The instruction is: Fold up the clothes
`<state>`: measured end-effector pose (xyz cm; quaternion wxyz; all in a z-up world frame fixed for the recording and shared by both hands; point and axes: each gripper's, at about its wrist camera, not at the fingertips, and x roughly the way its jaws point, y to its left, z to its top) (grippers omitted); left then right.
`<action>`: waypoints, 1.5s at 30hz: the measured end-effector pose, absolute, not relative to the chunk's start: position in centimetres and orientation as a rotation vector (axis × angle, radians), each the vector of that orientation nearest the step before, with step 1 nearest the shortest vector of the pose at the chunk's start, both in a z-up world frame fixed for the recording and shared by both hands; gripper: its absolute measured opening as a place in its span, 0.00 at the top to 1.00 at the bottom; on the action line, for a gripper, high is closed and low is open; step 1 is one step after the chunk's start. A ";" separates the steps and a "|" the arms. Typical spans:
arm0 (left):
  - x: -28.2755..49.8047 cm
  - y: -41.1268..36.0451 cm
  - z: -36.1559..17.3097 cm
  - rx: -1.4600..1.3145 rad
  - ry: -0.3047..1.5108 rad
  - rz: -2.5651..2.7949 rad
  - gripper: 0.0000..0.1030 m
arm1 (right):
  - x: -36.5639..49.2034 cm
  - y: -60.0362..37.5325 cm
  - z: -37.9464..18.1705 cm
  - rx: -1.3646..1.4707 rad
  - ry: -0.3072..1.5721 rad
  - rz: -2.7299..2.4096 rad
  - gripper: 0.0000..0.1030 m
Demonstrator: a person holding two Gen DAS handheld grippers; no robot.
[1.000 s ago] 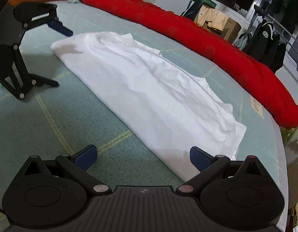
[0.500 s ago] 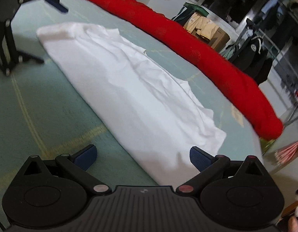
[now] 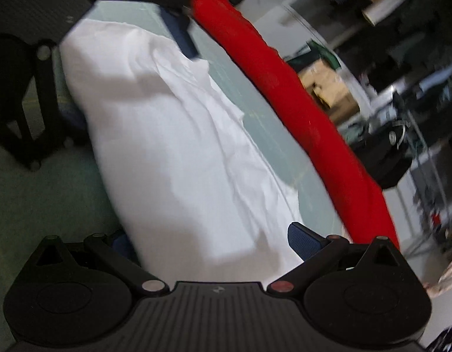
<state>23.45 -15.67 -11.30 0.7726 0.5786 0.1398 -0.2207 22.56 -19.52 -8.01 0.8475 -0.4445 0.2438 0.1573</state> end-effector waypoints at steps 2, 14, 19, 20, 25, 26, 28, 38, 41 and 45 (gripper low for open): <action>23.2 -14.2 -11.5 1.273 0.301 -0.451 0.14 | 22.6 -20.7 -7.8 -0.896 0.515 0.339 0.00; 23.8 -14.7 -13.0 1.359 0.278 -0.377 0.24 | 22.2 -23.1 -8.6 -1.017 0.479 0.226 0.00; 24.1 -14.5 -13.2 1.347 0.259 -0.376 0.23 | 23.1 -22.5 -8.9 -0.998 0.447 0.245 0.00; 24.0 -13.8 -13.3 1.360 0.256 -0.366 0.23 | 23.0 -23.1 -8.9 -0.981 0.453 0.239 0.00; 24.2 -13.5 -13.7 1.405 0.254 -0.354 0.24 | 22.7 -25.4 -9.0 -0.998 0.451 0.226 0.00; 24.1 -14.0 -13.9 1.438 0.243 -0.352 0.24 | 22.8 -24.9 -9.2 -1.034 0.440 0.225 0.00; 23.8 -14.7 -14.6 1.500 0.219 -0.361 0.37 | 22.9 -23.9 -9.7 -1.107 0.417 0.223 0.00; 23.6 -14.7 -16.7 1.461 0.243 -0.382 0.97 | 23.3 -24.1 -10.2 -1.057 0.431 0.195 0.02; 23.9 -14.8 -16.6 1.468 0.254 -0.381 0.98 | 23.3 -23.7 -10.2 -1.084 0.447 0.202 0.04; 24.0 -14.7 -16.4 1.450 0.253 -0.377 0.98 | 22.2 -23.4 -10.5 -1.090 0.447 0.226 0.24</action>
